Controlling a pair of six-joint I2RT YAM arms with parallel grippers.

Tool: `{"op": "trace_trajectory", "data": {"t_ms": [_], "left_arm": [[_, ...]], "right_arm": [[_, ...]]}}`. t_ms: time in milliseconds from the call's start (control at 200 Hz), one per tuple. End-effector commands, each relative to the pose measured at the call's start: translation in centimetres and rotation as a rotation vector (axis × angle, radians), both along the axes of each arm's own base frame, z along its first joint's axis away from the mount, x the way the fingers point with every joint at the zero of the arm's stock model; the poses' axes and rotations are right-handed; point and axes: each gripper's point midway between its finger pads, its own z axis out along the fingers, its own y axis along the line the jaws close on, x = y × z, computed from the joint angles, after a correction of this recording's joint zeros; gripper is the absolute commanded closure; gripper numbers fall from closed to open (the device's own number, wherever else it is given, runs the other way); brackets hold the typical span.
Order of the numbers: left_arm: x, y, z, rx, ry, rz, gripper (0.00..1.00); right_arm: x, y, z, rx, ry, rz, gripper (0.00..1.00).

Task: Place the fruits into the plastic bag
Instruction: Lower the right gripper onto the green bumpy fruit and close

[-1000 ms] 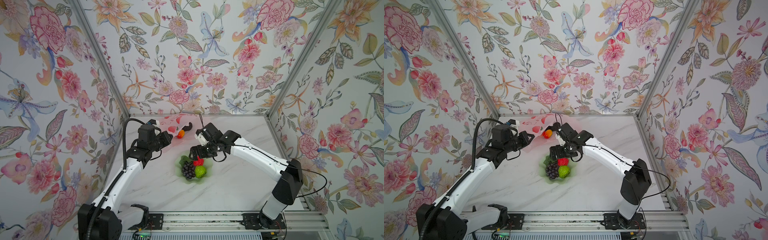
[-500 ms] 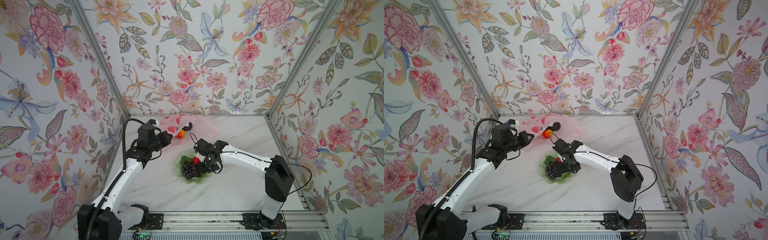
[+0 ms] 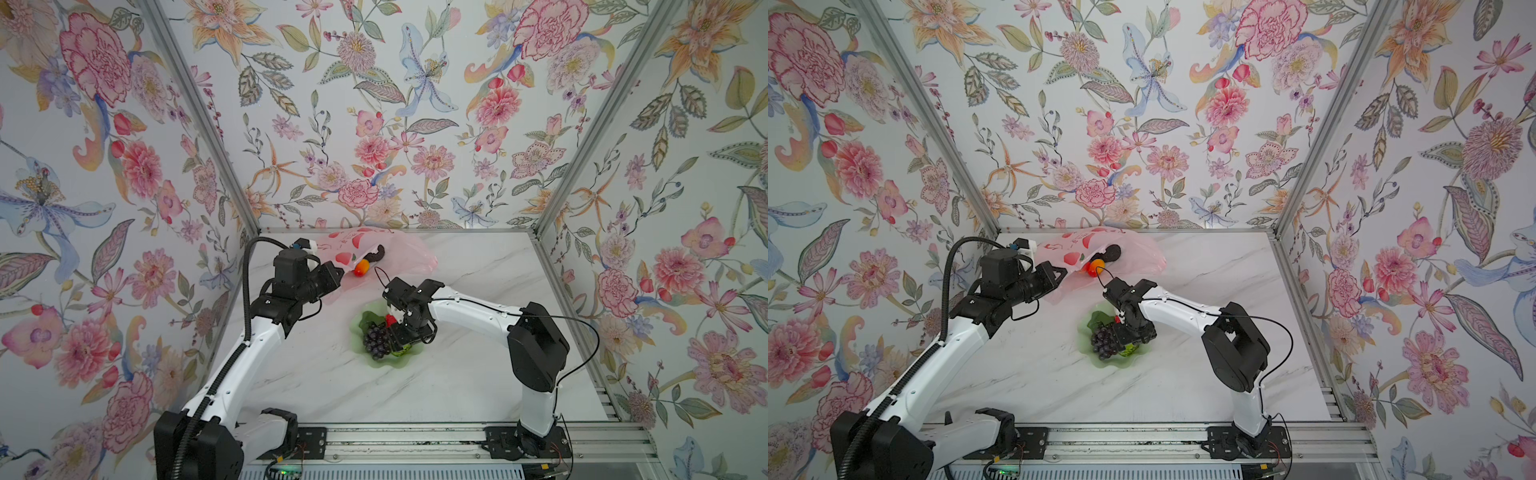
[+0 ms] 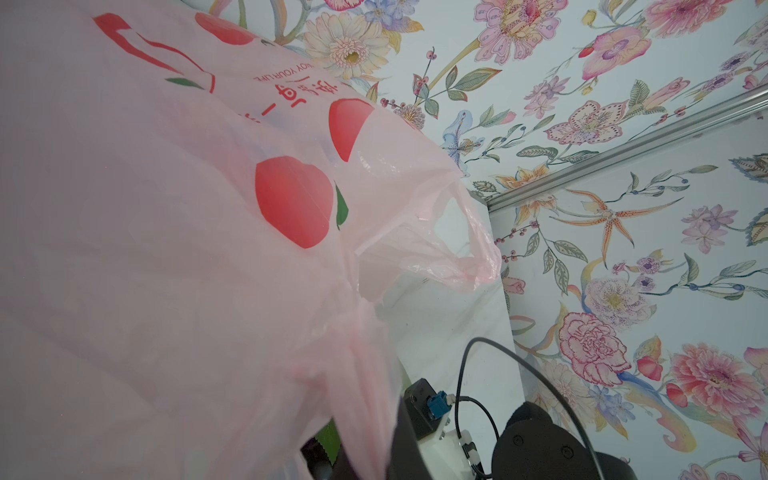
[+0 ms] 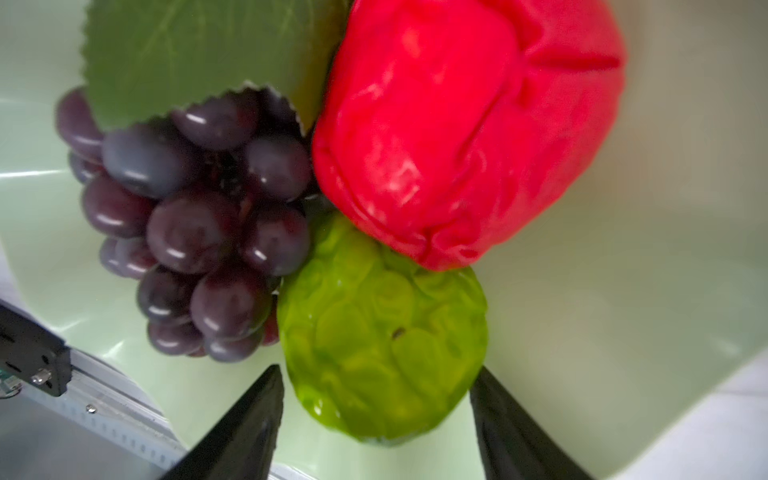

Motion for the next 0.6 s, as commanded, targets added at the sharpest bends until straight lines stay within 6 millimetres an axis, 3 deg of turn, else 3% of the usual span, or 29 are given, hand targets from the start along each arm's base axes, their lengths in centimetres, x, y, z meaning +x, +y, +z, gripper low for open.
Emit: {"op": "trace_trajectory", "data": {"t_ms": [0,330,596], "left_arm": [[-0.3,0.5,0.4,0.001,-0.011,0.008,1.00],[-0.3,0.4,0.0,-0.006,-0.001,0.009,1.00],[-0.4,0.5,0.0,-0.009,-0.002,0.012,1.00]], "right_arm": [[0.6,-0.1,-0.2,-0.019,-0.007,0.008,0.31],[1.3,0.1,1.4,0.002,-0.057,-0.007,0.56],[1.0,-0.5,4.1,0.060,-0.083,-0.042,0.60]]}}
